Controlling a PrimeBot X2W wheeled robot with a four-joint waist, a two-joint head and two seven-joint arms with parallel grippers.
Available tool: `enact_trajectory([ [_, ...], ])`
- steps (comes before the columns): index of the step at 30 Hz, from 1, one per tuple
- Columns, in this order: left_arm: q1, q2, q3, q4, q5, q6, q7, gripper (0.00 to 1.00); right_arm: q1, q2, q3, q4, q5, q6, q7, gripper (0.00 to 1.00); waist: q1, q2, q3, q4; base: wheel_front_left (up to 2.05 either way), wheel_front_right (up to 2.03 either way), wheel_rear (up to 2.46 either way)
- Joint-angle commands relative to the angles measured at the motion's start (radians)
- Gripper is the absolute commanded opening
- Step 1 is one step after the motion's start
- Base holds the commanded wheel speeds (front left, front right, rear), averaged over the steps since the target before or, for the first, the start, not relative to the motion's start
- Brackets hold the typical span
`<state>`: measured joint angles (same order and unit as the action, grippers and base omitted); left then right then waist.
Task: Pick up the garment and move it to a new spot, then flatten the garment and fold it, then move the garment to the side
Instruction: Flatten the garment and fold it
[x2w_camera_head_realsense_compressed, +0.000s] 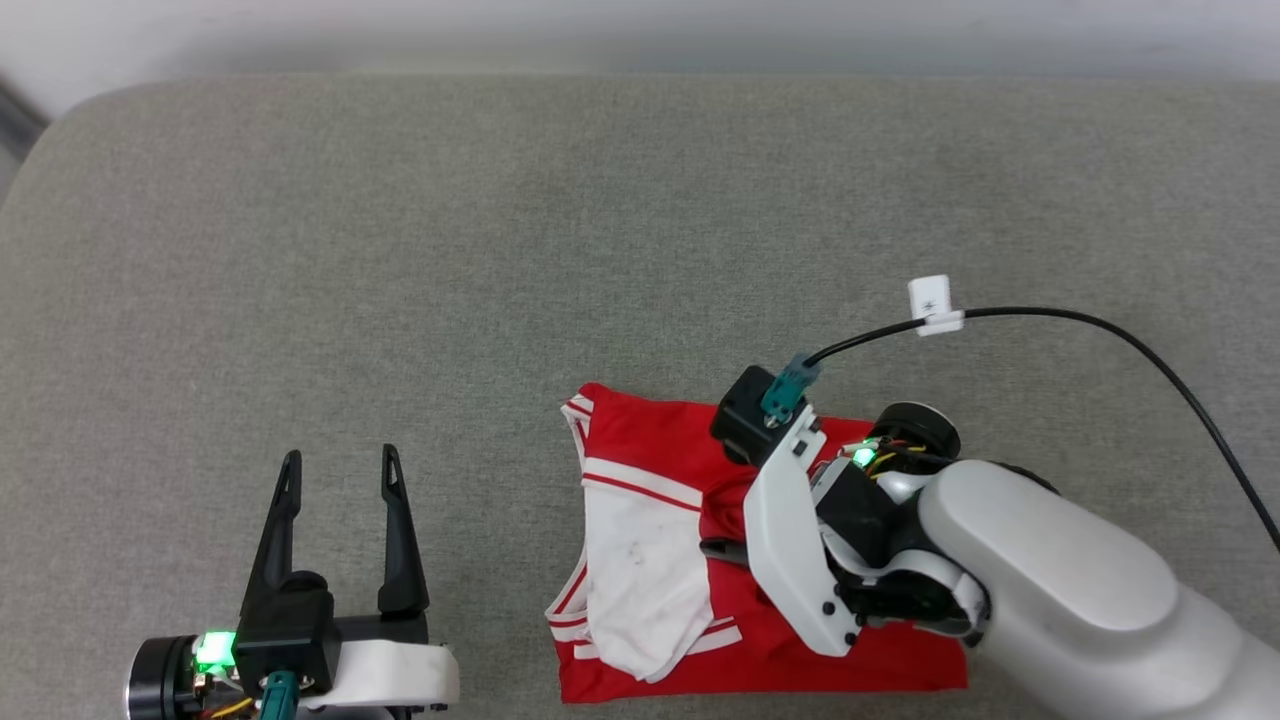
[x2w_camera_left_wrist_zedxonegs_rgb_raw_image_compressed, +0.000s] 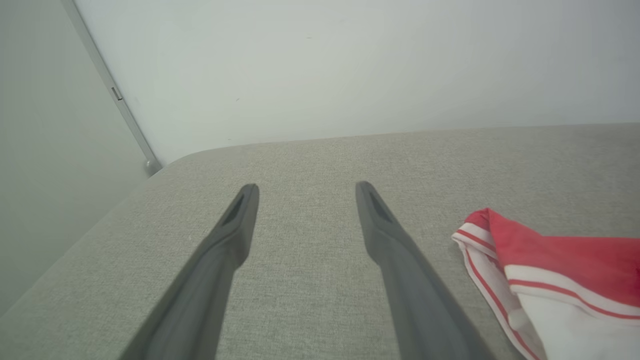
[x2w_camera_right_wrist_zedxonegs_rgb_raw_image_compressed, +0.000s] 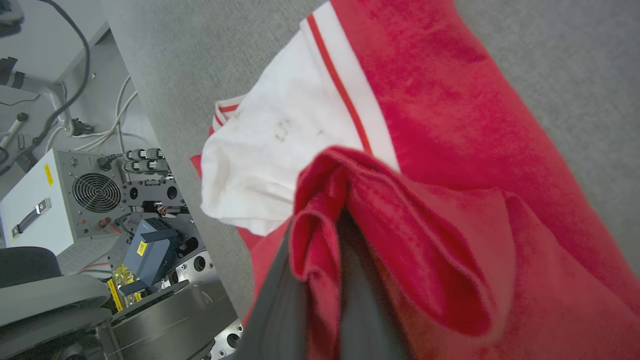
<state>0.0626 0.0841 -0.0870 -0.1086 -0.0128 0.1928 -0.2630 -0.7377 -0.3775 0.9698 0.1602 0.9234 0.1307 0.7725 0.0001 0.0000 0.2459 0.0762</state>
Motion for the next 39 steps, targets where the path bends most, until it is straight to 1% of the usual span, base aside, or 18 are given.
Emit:
enact_trajectory([
  [1, -0.019, -0.004, -0.002, 0.003, 0.000, -0.004, -0.002, 1.00, -0.029, 0.020, 0.049, 0.061, -0.027, 0.000, -0.026, 0.00, -0.0001, 0.0000, 0.018, 0.013, 0.00, 0.00, 0.00],
  [4, -0.029, -0.008, -0.006, 0.008, -0.001, -0.004, -0.002, 1.00, -0.050, 0.035, 0.128, 0.143, -0.059, 0.000, -0.056, 0.00, -0.0001, 0.0000, 0.028, 0.020, 0.00, 0.00, 0.00],
  [6, -0.031, -0.009, -0.007, 0.011, -0.002, -0.004, -0.002, 1.00, -0.049, 0.041, 0.168, 0.186, -0.052, 0.000, -0.083, 0.00, -0.0001, 0.0000, 0.030, 0.022, 0.00, 0.00, 0.00],
  [10, -0.026, -0.011, 0.001, 0.017, -0.003, -0.004, -0.002, 1.00, -0.073, 0.044, 0.204, 0.198, -0.031, 0.000, -0.166, 0.00, -0.0001, 0.0000, 0.022, 0.013, 0.00, 0.00, 0.00],
  [11, -0.023, -0.011, 0.003, 0.020, -0.004, -0.005, -0.002, 1.00, -0.086, 0.037, 0.206, 0.189, -0.030, 0.000, -0.195, 0.26, -0.0001, 0.0000, 0.015, 0.011, 0.00, 0.00, 0.00],
  [12, -0.021, -0.011, 0.006, 0.022, -0.004, -0.006, -0.002, 1.00, -0.098, 0.031, 0.208, 0.176, -0.030, 0.000, -0.224, 0.98, -0.0001, 0.0000, 0.008, 0.007, 0.00, 0.00, 0.00],
  [13, -0.017, -0.010, 0.009, 0.024, -0.003, -0.005, -0.002, 1.00, -0.103, 0.023, 0.205, 0.163, -0.024, 0.000, -0.255, 1.00, -0.0001, 0.0000, -0.001, 0.002, 0.00, 0.00, 0.00],
  [16, -0.004, -0.010, 0.015, 0.026, -0.002, -0.007, -0.002, 1.00, -0.116, -0.013, 0.191, 0.113, -0.023, 0.000, -0.347, 1.00, -0.0001, 0.0000, -0.029, -0.013, 0.00, 0.00, 0.00],
  [17, -0.004, -0.010, 0.015, 0.026, -0.002, -0.007, -0.002, 1.00, -0.116, -0.013, 0.191, 0.113, -0.023, 0.000, -0.347, 1.00, -0.0001, 0.0000, -0.029, -0.013, 0.00, 0.00, 0.00],
  [18, 0.000, -0.008, 0.016, 0.025, -0.002, -0.009, -0.002, 1.00, -0.121, -0.027, 0.179, 0.096, -0.028, 0.000, -0.385, 1.00, -0.0001, 0.0000, -0.039, -0.018, 0.00, 0.00, 0.00],
  [21, 0.017, -0.005, 0.022, 0.023, -0.002, -0.011, -0.002, 1.00, -0.114, -0.064, 0.117, 0.070, -0.069, 0.000, -0.509, 1.00, -0.0001, 0.0000, -0.065, -0.032, 0.00, 0.00, 0.00],
  [23, 0.026, -0.004, 0.026, 0.020, -0.002, -0.012, -0.002, 1.00, -0.088, -0.083, 0.056, 0.076, -0.107, 0.000, -0.593, 1.00, -0.0001, 0.0000, -0.079, -0.040, 0.00, 0.00, 0.00],
  [26, 0.043, -0.003, 0.033, 0.018, -0.004, -0.013, -0.002, 1.00, -0.038, -0.086, -0.079, 0.119, -0.198, 0.000, -0.737, 1.00, -0.0001, 0.0000, -0.098, -0.053, 0.00, 0.00, 0.00],
  [30, 0.060, -0.003, 0.039, 0.017, -0.004, -0.018, -0.002, 1.00, 0.062, -0.050, -0.289, 0.187, -0.329, 0.000, -0.920, 1.00, -0.0001, 0.0000, -0.117, -0.061, 0.00, 0.00, 0.00],
  [32, 0.070, -0.004, 0.039, 0.017, -0.003, -0.020, -0.002, 1.00, 0.119, -0.037, -0.377, 0.205, -0.408, 0.000, -0.986, 1.00, -0.0001, 0.0000, -0.127, -0.063, 0.00, 0.00, 0.00],
  [36, 0.084, -0.005, 0.038, 0.024, -0.004, -0.026, -0.002, 1.00, 0.265, -0.001, -0.551, 0.182, -0.531, 0.000, -1.033, 1.00, -0.0001, 0.0000, -0.145, -0.061, 0.00, 0.00, 0.00],
  [39, 0.098, -0.006, 0.036, 0.031, -0.004, -0.033, -0.002, 1.00, 0.374, 0.039, -0.686, 0.113, -0.594, 0.000, -1.037, 1.00, -0.0001, 0.0000, -0.159, -0.060, 0.00, 0.00, 0.00],
])
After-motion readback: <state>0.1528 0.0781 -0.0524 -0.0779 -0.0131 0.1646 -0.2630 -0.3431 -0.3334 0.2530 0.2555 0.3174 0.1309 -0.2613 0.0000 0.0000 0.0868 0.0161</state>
